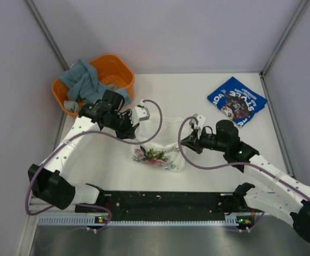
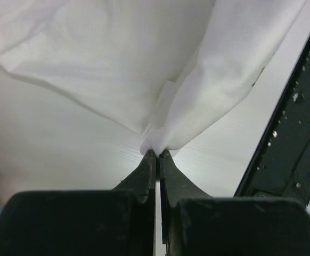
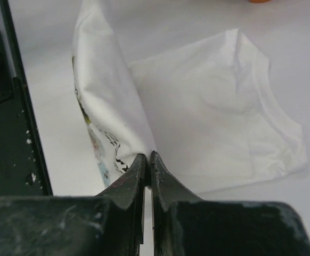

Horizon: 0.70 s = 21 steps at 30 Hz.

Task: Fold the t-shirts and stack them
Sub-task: Fold the long partially folded tshirt into a neat square

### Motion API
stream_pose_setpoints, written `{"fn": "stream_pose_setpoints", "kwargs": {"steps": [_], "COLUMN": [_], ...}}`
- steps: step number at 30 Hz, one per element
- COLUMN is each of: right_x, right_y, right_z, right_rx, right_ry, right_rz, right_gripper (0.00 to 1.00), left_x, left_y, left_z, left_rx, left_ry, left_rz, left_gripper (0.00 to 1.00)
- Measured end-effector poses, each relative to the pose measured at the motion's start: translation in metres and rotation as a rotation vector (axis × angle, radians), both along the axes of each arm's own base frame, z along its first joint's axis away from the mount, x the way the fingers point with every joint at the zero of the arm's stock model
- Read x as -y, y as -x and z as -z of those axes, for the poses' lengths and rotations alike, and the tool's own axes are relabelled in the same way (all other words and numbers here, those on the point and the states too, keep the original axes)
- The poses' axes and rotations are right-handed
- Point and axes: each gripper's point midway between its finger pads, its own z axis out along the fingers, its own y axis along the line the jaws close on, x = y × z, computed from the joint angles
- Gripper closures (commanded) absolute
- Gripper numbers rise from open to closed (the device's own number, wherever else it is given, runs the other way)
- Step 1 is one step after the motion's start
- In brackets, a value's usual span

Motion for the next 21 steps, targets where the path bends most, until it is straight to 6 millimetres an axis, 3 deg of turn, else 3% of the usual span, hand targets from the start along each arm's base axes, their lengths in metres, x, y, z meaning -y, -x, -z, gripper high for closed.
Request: {"fn": "stream_pose_setpoints", "kwargs": {"steps": [6,9,15,21], "right_x": [0.019,0.028,0.052,0.052], "right_y": [-0.061,-0.085,-0.128,-0.151], "right_z": [0.004,0.010,0.041,0.075], "right_rx": [-0.073,-0.116,-0.254,-0.394], "right_ry": [-0.110,-0.152,-0.216,-0.216], "right_rz": [0.153,0.217,0.350,0.411], "right_gripper": [1.00,1.00,1.00,1.00], "left_x": [0.019,0.030,0.043,0.044], "left_y": [-0.065,-0.092,-0.146,-0.194], "left_z": [-0.013,-0.009,0.017,0.056], "left_rx": [0.068,0.056,0.036,0.017], "left_ry": [0.059,0.082,0.065,-0.030], "left_rz": [-0.157,-0.212,-0.334,-0.418], "left_gripper": [1.00,1.00,1.00,1.00]}}
